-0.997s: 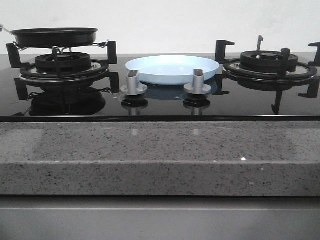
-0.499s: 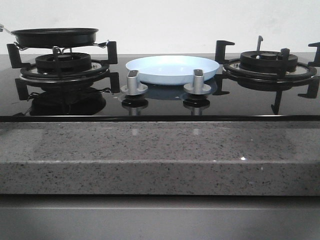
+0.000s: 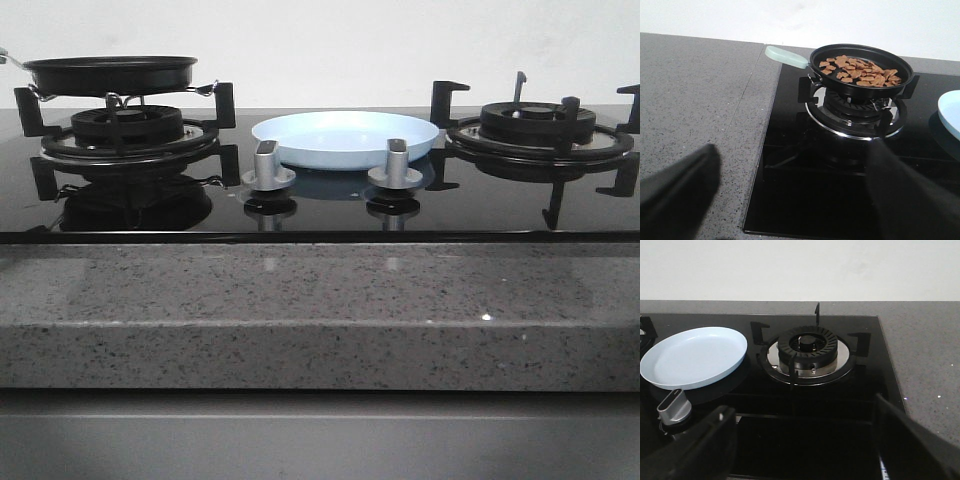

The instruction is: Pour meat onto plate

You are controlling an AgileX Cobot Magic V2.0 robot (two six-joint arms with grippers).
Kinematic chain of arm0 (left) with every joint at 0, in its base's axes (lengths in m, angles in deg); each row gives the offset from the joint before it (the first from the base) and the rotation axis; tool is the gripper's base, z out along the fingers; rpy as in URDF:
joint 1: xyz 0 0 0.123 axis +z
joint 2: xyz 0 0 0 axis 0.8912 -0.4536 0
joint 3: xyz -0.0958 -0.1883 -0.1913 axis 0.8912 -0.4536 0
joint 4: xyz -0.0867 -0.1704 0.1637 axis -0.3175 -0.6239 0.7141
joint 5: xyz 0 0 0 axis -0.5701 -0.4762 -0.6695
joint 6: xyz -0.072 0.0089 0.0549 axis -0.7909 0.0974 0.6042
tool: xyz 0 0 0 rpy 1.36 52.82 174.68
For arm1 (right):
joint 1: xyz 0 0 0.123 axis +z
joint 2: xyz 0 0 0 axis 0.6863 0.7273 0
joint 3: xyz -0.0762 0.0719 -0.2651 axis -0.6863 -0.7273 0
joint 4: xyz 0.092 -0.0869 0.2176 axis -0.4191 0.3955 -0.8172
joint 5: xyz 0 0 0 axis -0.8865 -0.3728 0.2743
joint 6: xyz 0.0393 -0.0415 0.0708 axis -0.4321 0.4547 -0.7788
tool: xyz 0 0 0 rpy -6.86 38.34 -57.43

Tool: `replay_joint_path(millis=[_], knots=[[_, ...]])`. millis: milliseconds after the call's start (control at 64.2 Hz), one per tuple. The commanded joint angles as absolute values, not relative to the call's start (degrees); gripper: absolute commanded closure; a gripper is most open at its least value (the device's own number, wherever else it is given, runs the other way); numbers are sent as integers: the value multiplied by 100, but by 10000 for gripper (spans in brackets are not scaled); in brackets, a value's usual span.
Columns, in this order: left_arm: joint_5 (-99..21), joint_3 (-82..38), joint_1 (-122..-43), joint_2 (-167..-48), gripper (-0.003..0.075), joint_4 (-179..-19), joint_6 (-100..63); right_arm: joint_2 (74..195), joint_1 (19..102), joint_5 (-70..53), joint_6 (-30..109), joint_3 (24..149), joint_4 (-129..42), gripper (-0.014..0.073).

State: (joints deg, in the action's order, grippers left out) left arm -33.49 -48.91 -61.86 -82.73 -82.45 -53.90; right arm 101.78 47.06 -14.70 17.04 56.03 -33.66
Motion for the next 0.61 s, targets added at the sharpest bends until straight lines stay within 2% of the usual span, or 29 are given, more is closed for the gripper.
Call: replay_joint_path(millis=[0, 312, 592], knots=[[-3847, -4680, -6194, -8311, 40, -8282, -5400, 10241, 4672, -1001, 1734, 5820, -3381, -59], [-3847, -4680, -6194, -8311, 176, -8282, -5400, 10427, 4672, -772, 1734, 5933, -3392, -59], [-3847, -4680, -6194, -8311, 262, -8282, -5400, 12285, 4684, -1525, 1734, 7321, -3676, -59]])
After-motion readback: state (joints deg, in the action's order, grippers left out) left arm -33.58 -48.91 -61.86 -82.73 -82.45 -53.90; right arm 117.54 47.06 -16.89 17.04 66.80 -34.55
